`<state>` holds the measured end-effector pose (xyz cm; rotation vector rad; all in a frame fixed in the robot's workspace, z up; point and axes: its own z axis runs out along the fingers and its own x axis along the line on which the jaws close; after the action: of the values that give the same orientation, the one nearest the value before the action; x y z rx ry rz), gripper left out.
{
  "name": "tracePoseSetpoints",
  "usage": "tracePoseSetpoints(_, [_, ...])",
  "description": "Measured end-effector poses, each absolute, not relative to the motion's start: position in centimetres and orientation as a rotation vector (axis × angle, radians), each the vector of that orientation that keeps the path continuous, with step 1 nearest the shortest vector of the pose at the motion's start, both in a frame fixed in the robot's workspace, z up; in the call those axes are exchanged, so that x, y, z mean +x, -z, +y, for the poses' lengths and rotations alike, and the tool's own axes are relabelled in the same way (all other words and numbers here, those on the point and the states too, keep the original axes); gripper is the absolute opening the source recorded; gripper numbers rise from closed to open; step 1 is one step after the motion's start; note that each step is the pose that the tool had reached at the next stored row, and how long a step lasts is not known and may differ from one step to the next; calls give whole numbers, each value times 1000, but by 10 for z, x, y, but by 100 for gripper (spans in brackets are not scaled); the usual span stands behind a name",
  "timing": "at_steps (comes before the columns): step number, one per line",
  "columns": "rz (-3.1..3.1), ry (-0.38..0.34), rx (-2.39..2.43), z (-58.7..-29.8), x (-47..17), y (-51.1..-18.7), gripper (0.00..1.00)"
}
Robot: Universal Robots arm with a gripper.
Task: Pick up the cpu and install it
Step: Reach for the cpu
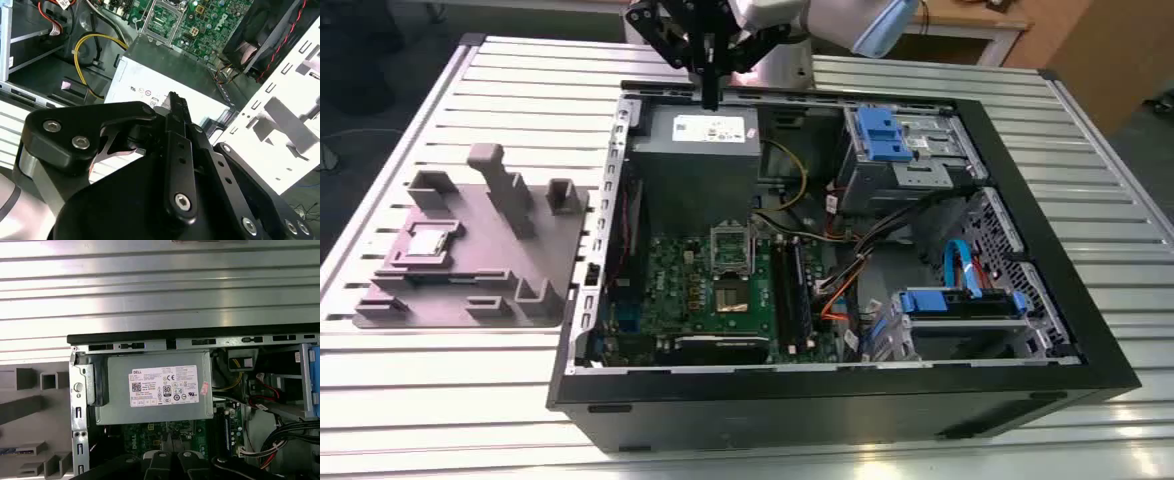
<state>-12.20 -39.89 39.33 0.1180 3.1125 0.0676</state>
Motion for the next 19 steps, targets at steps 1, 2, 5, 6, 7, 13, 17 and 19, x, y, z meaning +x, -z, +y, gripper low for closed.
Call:
tracePoseSetpoints(1, [3113, -68, 118, -399, -122, -393, 10])
tracePoseSetpoints(2, [3112, -68, 118, -399, -125, -393, 10])
tracePoseSetpoints(5, [3112, -68, 118, -399, -127, -393, 10])
tracePoseSetpoints(6, [3113, -68, 118, -399, -127, -393, 10])
tracePoseSetpoints(7, [3112, -68, 118, -399, -128, -393, 10])
tracePoseSetpoints(13, [3112, -68, 118, -399, -130, -393, 10])
tracePoseSetpoints(17, [3112, -68, 118, -399, -131, -393, 10])
tracePoseSetpoints(19, [3112, -68, 118, -399, -132, -393, 10])
